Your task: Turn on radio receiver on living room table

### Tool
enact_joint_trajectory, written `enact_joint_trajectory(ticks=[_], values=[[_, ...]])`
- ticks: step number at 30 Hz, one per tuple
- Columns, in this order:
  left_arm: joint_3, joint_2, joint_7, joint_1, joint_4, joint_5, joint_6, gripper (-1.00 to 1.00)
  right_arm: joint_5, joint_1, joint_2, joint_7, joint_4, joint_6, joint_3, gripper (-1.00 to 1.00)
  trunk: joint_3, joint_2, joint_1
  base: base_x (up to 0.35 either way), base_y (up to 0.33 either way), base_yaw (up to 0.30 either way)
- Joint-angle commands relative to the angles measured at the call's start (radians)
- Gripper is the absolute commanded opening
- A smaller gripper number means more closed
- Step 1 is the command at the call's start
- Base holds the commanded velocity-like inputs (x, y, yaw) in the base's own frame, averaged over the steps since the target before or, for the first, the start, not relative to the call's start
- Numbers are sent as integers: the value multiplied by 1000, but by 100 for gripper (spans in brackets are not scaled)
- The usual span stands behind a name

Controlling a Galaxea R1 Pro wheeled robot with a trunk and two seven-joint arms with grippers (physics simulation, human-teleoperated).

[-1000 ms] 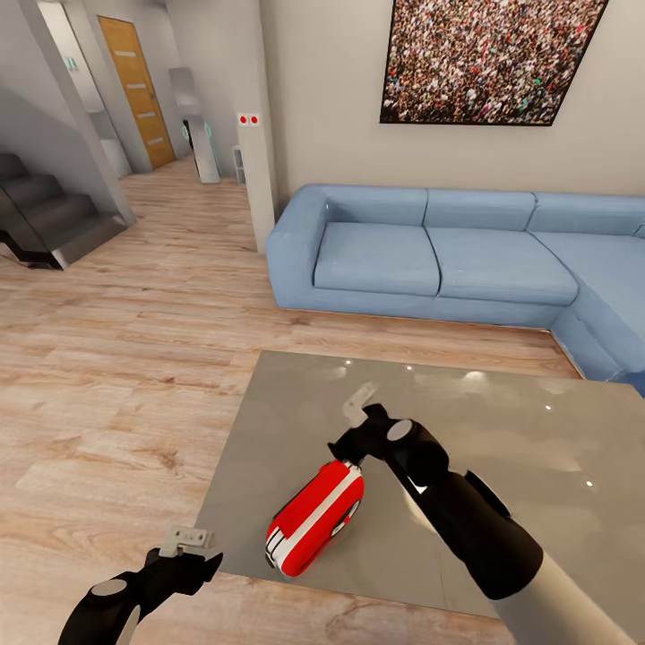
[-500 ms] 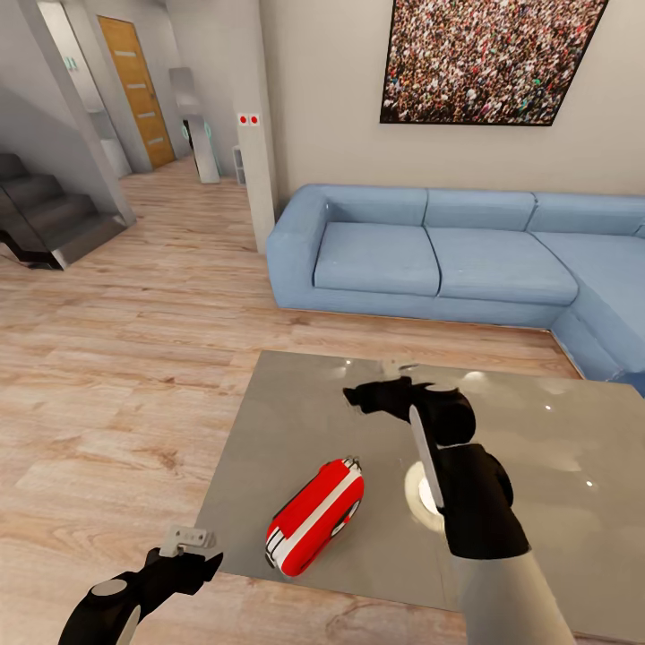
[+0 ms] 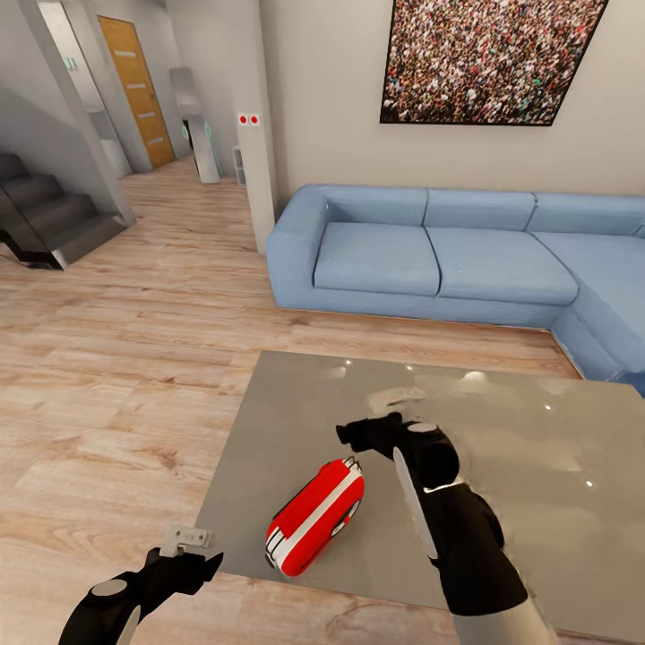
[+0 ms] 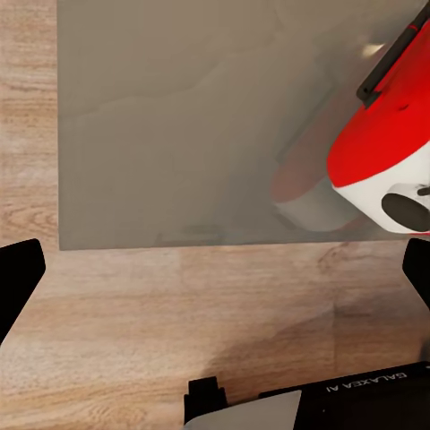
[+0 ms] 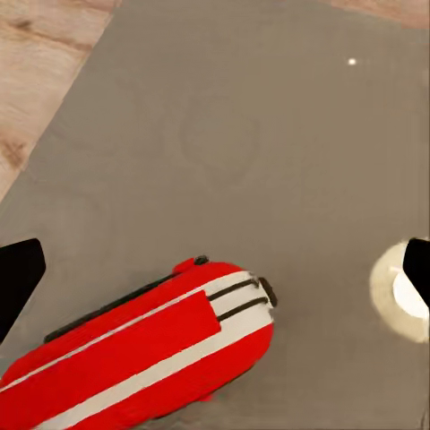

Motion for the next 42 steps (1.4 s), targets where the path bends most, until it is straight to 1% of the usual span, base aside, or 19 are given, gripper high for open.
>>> enact_joint_trajectory(ticks=[1,3,5,7,8,9,12,14,15,20,22,24,25,29,34,36,37,41,42], values=[[0,0,0,0,0,0,0,100,9,1,0,2,0,7,62,100,0,0,0,0,0,0],[0,0,0,0,0,0,0,100,14,1,0,8,0,25,183,100,0,0,0,0,0,0],[0,0,0,0,0,0,0,100,20,-1,0,11,0,25,262,100,0,0,0,0,0,0],[0,0,0,0,0,0,0,100,24,-7,0,13,0,25,305,100,0,0,0,0,0,0],[0,0,0,0,0,0,-1,100,30,-16,-8,15,0,25,344,100,0,0,0,0,0,0],[0,0,0,0,0,0,-1,100,33,-22,-16,17,0,25,363,100,0,0,0,0,0,0],[0,0,0,0,0,0,-3,100,40,-94,-72,83,0,25,475,100,0,0,0,0,0,0],[0,0,0,0,1,0,-3,100,42,-124,-95,131,0,25,505,100,0,0,0,0,0,0],[0,0,0,0,1,0,-3,100,43,-155,-117,189,0,25,528,100,0,0,0,0,0,0],[0,0,0,0,2,0,-3,100,56,-247,-178,392,0,25,562,100,0,0,0,0,0,0],[0,0,0,0,2,0,-4,100,65,-264,-193,433,0,25,565,100,0,0,0,0,0,0],[0,0,0,0,3,0,-4,100,88,-291,-216,487,0,25,569,100,0,0,0,0,0,0],[0,0,0,0,3,0,-4,100,118,-303,-228,523,0,25,572,100,0,0,0,0,0,0],[-1,0,0,0,3,0,-5,100,168,-309,-234,567,0,25,574,100,0,0,0,0,0,0],[-1,0,0,0,5,1,-5,100,321,-311,-257,733,1,25,593,100,0,0,0,0,0,0],[-1,0,0,0,5,1,-5,100,391,-311,-267,801,1,25,602,100,0,0,0,0,0,0],[-1,0,0,0,6,1,-5,100,444,-311,-271,853,1,16,606,100,0,0,0,0,0,0],[-1,0,0,0,6,2,-5,100,573,-311,-273,995,2,-70,611,100,0,0,0,0,0,0],[-1,-1,0,0,6,2,-4,100,638,-311,-272,1066,2,-110,610,100,0,0,0,0,0,0]])
